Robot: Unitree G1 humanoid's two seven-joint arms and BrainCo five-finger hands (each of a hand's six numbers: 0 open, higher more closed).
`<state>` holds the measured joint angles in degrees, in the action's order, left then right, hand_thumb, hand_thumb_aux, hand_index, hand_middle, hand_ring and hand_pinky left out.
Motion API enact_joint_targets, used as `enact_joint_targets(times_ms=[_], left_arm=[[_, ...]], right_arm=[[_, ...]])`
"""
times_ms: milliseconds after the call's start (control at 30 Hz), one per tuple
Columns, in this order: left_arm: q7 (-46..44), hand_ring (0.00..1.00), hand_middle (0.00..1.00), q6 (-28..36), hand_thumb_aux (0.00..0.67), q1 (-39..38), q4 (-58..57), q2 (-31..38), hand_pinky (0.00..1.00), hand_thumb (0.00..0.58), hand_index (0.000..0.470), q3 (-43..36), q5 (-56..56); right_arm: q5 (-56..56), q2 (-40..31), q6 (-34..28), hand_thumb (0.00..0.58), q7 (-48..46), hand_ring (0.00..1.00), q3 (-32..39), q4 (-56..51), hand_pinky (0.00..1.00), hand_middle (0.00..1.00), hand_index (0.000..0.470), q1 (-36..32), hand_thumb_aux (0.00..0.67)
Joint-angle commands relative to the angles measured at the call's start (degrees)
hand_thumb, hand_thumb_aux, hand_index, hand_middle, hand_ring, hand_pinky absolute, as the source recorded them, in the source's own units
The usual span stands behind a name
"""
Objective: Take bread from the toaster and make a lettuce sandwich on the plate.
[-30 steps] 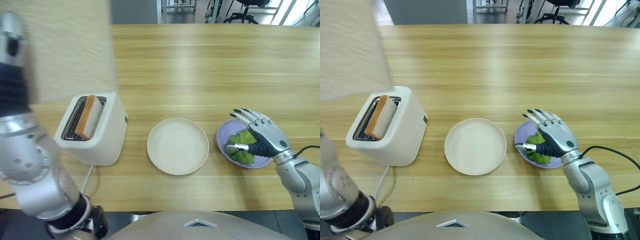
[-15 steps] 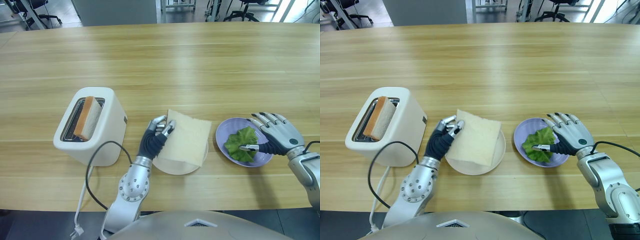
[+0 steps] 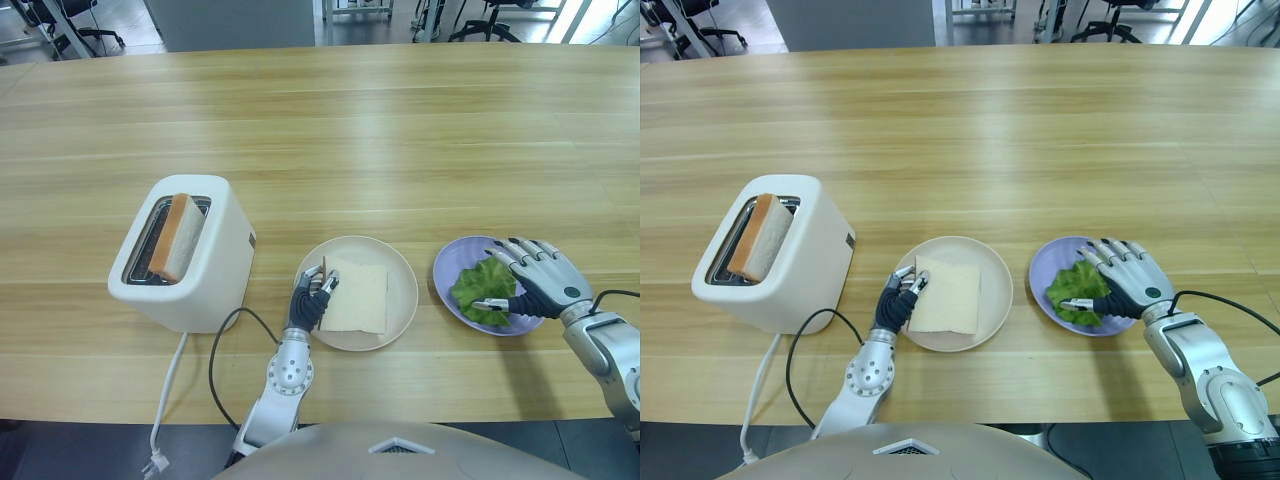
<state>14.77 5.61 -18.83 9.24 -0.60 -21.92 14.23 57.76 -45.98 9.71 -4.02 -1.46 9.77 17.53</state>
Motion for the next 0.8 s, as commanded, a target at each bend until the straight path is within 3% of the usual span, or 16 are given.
enact_joint_targets(times_ms=[33, 133, 167, 200, 233, 267, 300, 800], left_arm=[[2.2, 0.66, 0.66, -2.3, 0.670, 1.1, -3.2, -1.5, 0.66, 0.580, 0.460, 0.5, 1.9], [3.2, 0.66, 0.66, -2.6, 0.670, 2.1, -4.5, -2.6, 0.66, 0.580, 0.460, 0.3, 3.4], [3.6, 0.28, 0.28, -2.1, 0.670, 2.6, -4.9, -2.7, 0.28, 0.580, 0.460, 0.2, 4.2], [3.8, 0.05, 0.05, -1.5, 0.670, 2.9, -5.1, -2.8, 0.05, 0.580, 0.460, 0.1, 4.9], [3.7, 0.05, 0.05, -0.8, 0.670, 3.1, -5.3, -2.7, 0.05, 0.580, 0.460, -0.2, 5.5], [3.7, 0.00, 0.00, 0.2, 0.557, 3.2, -5.1, -2.5, 0.00, 0.564, 0.382, -0.6, 6.7], [3.7, 0.00, 0.00, 1.1, 0.003, 3.1, -4.8, -2.1, 0.00, 0.005, 0.002, -1.1, 8.0], [-3.9, 0.00, 0.00, 11.8, 0.000, -1.5, 9.6, 7.8, 0.00, 0.000, 0.000, -4.3, 25.5]], right_arm=[[0.3, -0.8, 0.1, 0.000, 0.0, 0.00, 1.6, -2.6, 0.00, 0.00, 0.000, -1.4, 0.000], [-1.2, -0.7, 0.4, 0.000, -0.2, 0.00, 1.5, -1.5, 0.00, 0.00, 0.000, -2.5, 0.000], [-1.5, -0.7, 0.2, 0.000, -0.9, 0.00, 1.4, -0.5, 0.00, 0.00, 0.000, -2.8, 0.000], [-1.4, -0.9, 0.0, 0.000, -1.7, 0.00, 1.5, 0.0, 0.00, 0.00, 0.000, -3.3, 0.000], [-1.4, -1.4, 0.0, 0.000, -2.4, 0.00, 1.6, 0.0, 0.00, 0.00, 0.000, -3.7, 0.000], [-1.3, -1.9, 0.2, 0.000, -2.9, 0.00, 2.0, -0.9, 0.00, 0.00, 0.000, -4.5, 0.000], [-1.1, -2.6, 0.4, 0.000, -3.7, 0.00, 2.4, -1.5, 0.00, 0.00, 0.000, -5.3, 0.000], [-2.9, -11.6, 2.4, 0.000, -12.9, 0.00, 2.9, -3.2, 0.00, 0.00, 0.000, -7.2, 0.000]])
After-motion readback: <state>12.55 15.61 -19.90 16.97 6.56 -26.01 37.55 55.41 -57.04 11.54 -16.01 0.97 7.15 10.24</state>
